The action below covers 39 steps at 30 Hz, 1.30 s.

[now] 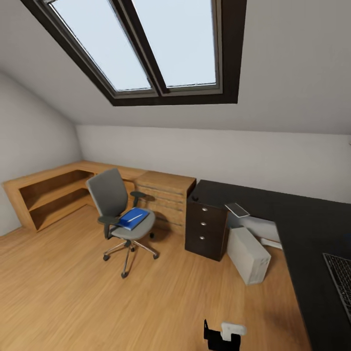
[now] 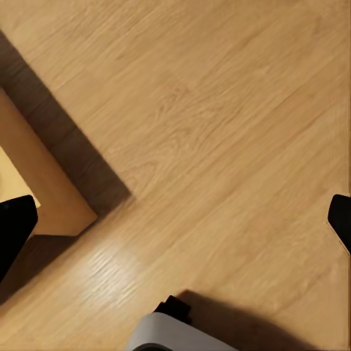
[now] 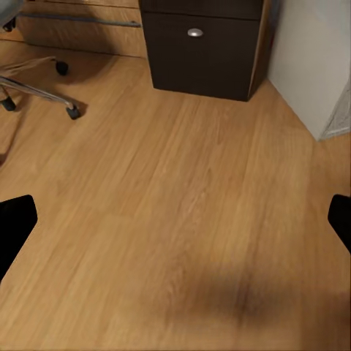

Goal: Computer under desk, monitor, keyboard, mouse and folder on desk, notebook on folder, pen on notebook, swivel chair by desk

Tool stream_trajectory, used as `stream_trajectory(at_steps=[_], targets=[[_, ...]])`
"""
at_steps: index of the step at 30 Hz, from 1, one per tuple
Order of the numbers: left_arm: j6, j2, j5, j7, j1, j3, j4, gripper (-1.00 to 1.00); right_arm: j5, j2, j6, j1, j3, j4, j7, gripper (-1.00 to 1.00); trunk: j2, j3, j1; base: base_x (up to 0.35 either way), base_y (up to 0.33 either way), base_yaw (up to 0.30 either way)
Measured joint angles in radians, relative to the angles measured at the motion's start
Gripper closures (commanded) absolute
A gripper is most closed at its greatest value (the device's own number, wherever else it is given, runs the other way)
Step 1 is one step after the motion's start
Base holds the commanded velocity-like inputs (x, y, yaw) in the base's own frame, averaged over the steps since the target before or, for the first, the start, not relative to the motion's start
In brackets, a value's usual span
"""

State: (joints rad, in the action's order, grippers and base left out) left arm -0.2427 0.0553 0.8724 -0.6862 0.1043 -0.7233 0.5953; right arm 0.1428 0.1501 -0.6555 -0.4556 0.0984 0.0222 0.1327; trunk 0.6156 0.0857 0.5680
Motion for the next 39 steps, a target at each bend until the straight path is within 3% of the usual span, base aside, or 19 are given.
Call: stream_trajectory(at_steps=[39], targets=[[0.0, 0.0, 0.0, 0.0, 0.0, 0.0, 0.0, -1.0, 0.0, 0.0, 0.0, 0.0, 0.0, 0.0, 0.0, -1.0, 0.0, 0.0, 0.0, 0.328, 0.0, 0.0]])
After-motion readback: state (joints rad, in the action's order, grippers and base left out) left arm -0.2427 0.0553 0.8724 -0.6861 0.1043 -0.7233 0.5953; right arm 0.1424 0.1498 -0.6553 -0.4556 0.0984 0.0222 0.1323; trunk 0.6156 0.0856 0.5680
